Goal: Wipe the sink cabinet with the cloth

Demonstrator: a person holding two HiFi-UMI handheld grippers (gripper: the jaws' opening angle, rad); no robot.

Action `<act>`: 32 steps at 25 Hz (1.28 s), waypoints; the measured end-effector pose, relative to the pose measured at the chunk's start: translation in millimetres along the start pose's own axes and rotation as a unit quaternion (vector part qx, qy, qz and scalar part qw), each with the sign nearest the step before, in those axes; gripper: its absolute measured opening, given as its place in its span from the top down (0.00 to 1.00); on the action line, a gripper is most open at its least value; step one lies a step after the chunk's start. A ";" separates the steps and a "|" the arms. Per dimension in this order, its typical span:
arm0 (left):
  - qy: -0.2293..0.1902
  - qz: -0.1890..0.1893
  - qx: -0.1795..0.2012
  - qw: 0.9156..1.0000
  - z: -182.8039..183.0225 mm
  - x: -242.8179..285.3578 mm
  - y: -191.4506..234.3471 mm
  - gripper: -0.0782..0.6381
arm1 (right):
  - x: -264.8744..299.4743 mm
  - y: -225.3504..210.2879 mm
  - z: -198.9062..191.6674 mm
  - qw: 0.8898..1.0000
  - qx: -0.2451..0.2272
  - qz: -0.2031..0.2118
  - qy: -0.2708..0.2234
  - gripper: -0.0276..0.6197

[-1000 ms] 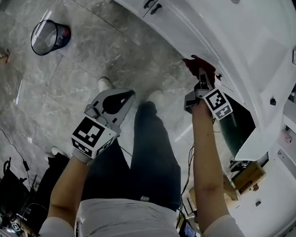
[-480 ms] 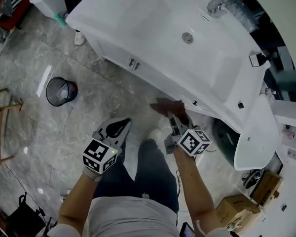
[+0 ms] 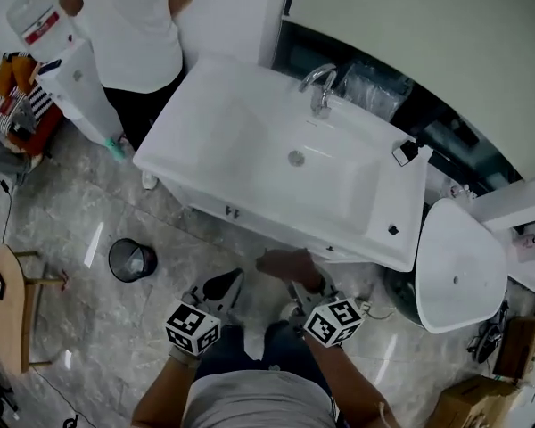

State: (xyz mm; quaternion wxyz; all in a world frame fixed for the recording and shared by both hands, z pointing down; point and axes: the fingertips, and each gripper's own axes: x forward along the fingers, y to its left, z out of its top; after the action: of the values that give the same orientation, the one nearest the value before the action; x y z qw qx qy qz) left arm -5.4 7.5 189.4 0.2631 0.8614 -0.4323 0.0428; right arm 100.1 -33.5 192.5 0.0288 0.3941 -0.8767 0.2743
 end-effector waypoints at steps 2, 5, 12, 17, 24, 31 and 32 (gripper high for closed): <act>-0.008 -0.011 0.013 1.000 18.8 -1.1 -15.5 0.88 | -9.5 13.4 19.1 1.000 -0.014 0.004 -0.013 0.77; -0.025 -0.022 0.037 0.999 46.4 -6.7 -35.5 0.88 | -19.1 32.0 45.6 0.999 -0.029 0.019 -0.028 0.77; -0.068 -0.029 0.073 0.995 108.0 -13.2 -64.7 0.88 | -42.3 61.2 112.3 0.993 -0.080 0.054 -0.073 0.77; -0.094 -0.033 0.106 0.989 140.2 -24.3 -85.1 0.88 | -58.7 82.2 150.5 0.985 -0.109 0.066 -0.114 0.77; -0.129 -0.021 0.112 0.985 145.7 -46.3 -99.4 0.88 | -78.9 102.9 158.6 0.977 -0.142 0.086 -0.135 0.77; -0.133 -0.010 0.112 0.985 144.7 -54.9 -102.2 0.88 | -85.1 101.0 154.1 0.978 -0.129 0.092 -0.136 0.77; -0.134 -0.007 0.111 0.985 143.6 -56.0 -102.5 0.88 | -86.4 98.9 154.2 0.978 -0.129 0.087 -0.139 0.77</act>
State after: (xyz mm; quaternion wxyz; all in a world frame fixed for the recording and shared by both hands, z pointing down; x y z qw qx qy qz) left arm 16.4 27.6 6.7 0.1058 0.8865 -0.4497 -0.0269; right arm 115.1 0.5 -6.7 -0.0664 0.3437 -0.9310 0.1034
